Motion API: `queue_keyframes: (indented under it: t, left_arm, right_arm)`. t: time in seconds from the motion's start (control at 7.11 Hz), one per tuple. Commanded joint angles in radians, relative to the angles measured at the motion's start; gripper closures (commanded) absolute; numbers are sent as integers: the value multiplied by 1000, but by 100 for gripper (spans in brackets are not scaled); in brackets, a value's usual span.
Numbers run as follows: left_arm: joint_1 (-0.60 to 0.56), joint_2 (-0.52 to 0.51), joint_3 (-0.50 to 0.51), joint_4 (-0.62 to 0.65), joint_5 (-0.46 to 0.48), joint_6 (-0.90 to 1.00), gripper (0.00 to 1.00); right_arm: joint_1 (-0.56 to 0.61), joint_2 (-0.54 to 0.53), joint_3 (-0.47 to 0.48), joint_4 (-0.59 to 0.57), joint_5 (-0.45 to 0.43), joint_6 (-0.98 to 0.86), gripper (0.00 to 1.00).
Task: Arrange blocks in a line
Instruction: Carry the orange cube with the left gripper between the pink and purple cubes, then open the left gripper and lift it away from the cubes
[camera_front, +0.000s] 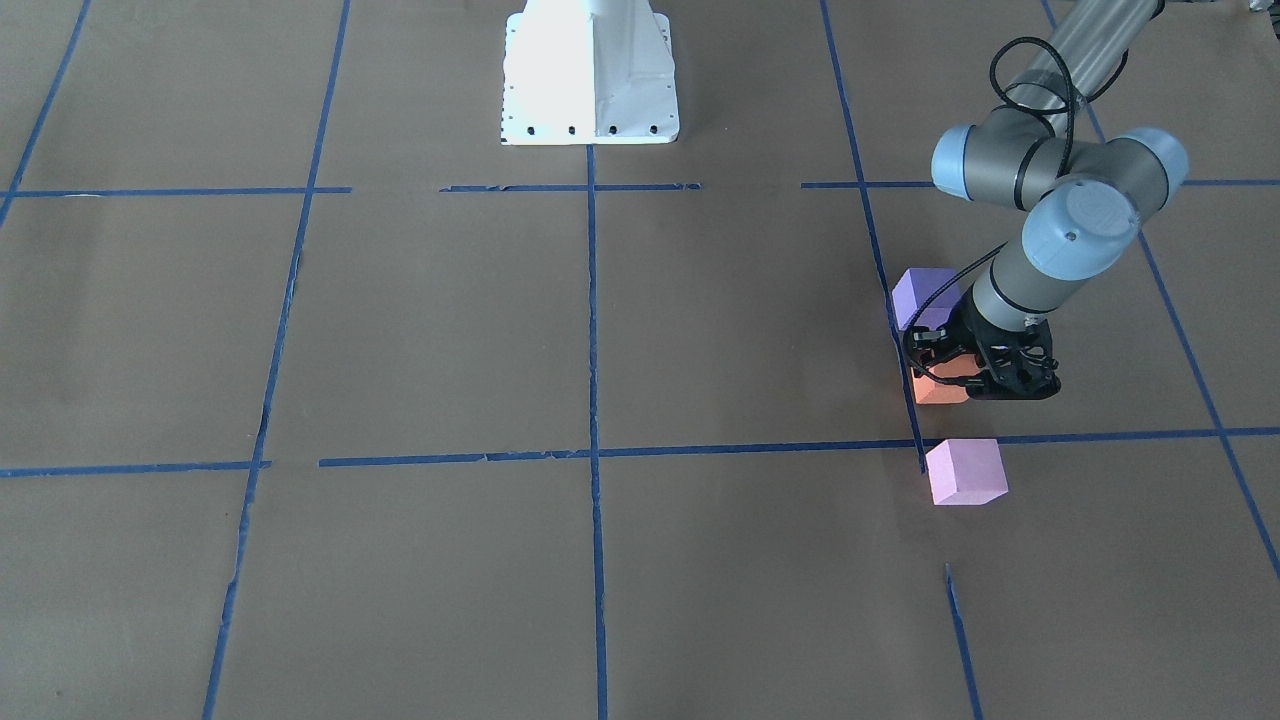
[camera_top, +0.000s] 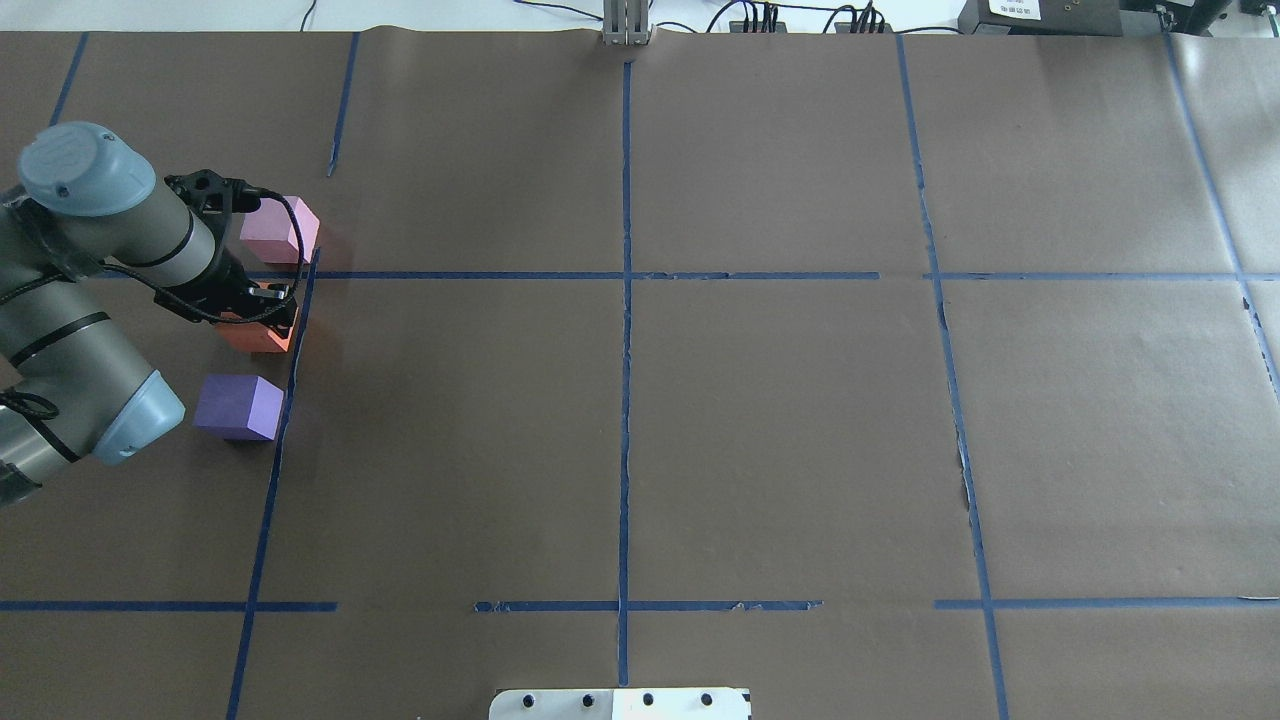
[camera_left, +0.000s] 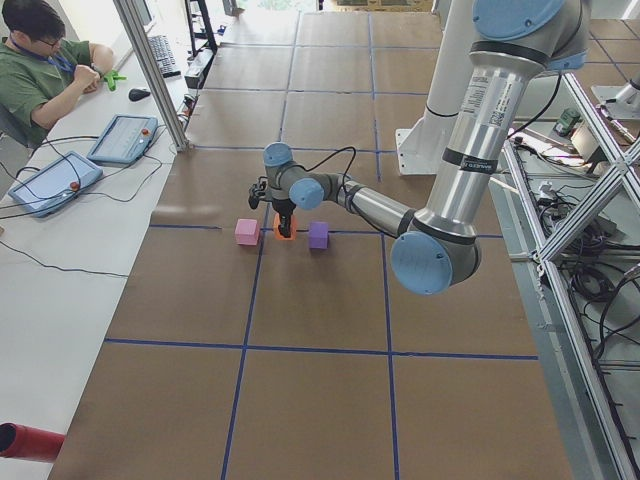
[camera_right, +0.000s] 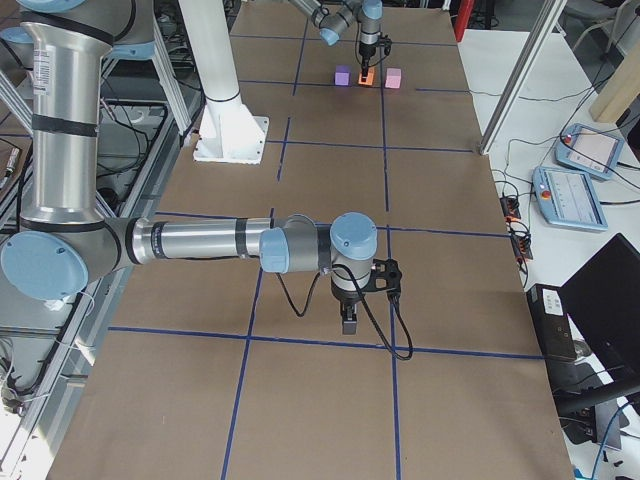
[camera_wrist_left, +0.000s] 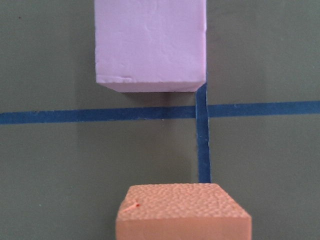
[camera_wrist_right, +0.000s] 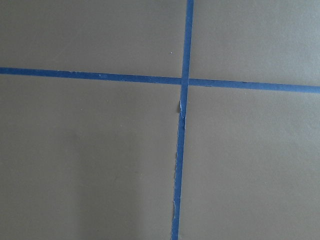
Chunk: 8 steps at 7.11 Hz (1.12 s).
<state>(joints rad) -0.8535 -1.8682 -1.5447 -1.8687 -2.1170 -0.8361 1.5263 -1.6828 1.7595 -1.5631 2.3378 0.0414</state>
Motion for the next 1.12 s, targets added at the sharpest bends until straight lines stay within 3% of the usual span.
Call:
queue_keyframes:
  t: [0.0, 0.14, 0.42, 0.56, 0.84, 0.98]
  left_arm:
    - [1, 1, 17, -27, 0, -3, 17]
    - [-5, 3, 6, -24, -1, -4, 0]
    - [-92, 9, -43, -4, -73, 11, 0]
    - [-183, 36, -102, 44, -77, 128, 0]
    - [-414, 46, -108, 279, -131, 646, 0]
    - [-529, 134, -85, 276, -139, 915, 0]
  right_arm:
    - [0, 0, 0, 0, 0, 0, 0]
    - [0, 0, 0, 0, 0, 0, 0]
    - [0, 0, 0, 0, 0, 0, 0]
    - [0, 0, 0, 0, 0, 0, 0]
    - [0, 0, 0, 0, 0, 0, 0]
    - [0, 0, 0, 0, 0, 0, 0]
